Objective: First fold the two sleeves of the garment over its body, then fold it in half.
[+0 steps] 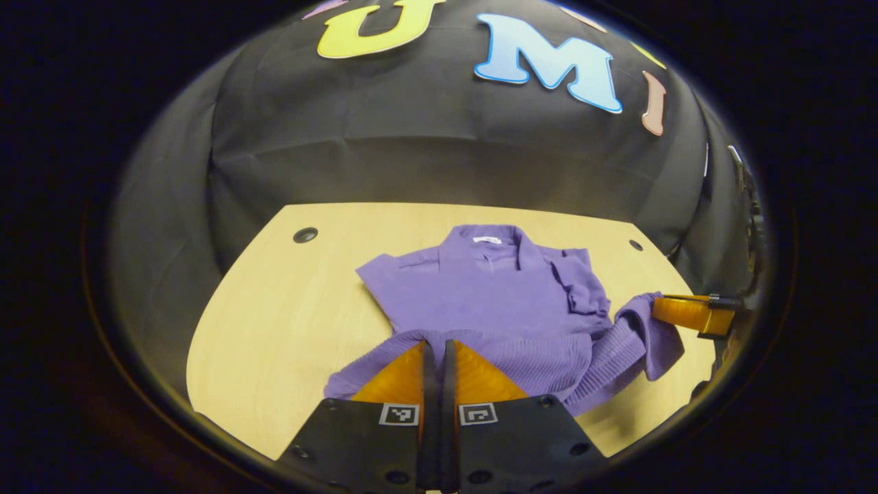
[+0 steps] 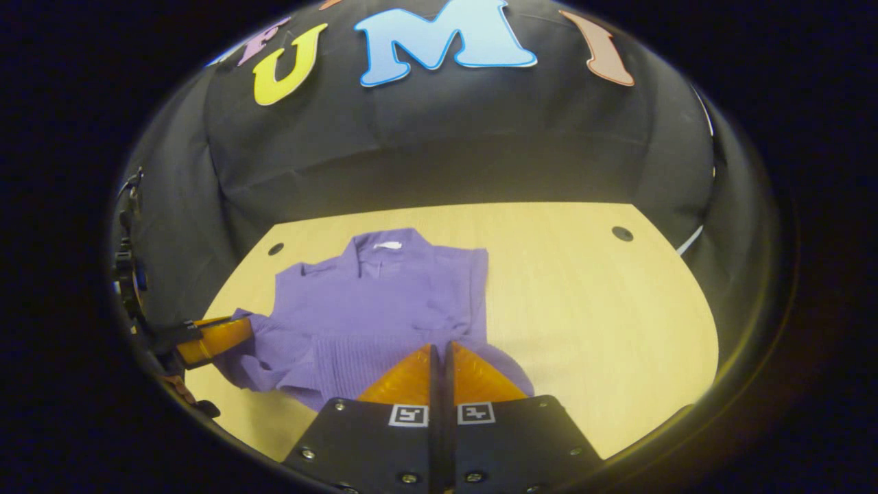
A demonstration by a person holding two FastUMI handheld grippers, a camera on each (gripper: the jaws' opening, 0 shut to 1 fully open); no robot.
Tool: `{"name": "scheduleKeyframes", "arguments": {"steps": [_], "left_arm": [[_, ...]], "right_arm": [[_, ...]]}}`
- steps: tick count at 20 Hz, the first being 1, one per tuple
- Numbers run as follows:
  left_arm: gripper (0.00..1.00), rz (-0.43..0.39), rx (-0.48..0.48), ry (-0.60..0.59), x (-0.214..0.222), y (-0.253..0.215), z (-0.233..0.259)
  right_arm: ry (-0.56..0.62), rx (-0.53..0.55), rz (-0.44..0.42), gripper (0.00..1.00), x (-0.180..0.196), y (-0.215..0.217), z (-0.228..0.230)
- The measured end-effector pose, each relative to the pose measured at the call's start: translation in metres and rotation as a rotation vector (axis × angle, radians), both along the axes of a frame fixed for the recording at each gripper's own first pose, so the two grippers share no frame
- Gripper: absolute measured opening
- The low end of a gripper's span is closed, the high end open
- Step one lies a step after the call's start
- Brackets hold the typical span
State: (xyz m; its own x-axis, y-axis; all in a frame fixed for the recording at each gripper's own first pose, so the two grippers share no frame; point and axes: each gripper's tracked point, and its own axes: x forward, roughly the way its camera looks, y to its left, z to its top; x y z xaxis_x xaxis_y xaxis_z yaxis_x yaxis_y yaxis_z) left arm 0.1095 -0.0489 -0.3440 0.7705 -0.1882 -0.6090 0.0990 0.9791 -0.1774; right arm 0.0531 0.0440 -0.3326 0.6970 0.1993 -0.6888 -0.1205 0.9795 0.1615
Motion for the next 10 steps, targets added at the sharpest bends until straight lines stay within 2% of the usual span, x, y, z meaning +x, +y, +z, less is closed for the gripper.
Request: {"name": "scheduleKeyframes", "arguments": {"steps": [5,10], "left_arm": [[0.07,0.003,-0.017,-0.015,0.055,0.005,0.006],[0.07,-0.031,-0.028,-0.056,0.118,-0.003,0.012]], "right_arm": [[-0.027,-0.01,-0.005,0.01,0.057,0.003,0.003],[-0.072,-0.021,-0.043,0.01,0.122,0.001,0.005]]}}
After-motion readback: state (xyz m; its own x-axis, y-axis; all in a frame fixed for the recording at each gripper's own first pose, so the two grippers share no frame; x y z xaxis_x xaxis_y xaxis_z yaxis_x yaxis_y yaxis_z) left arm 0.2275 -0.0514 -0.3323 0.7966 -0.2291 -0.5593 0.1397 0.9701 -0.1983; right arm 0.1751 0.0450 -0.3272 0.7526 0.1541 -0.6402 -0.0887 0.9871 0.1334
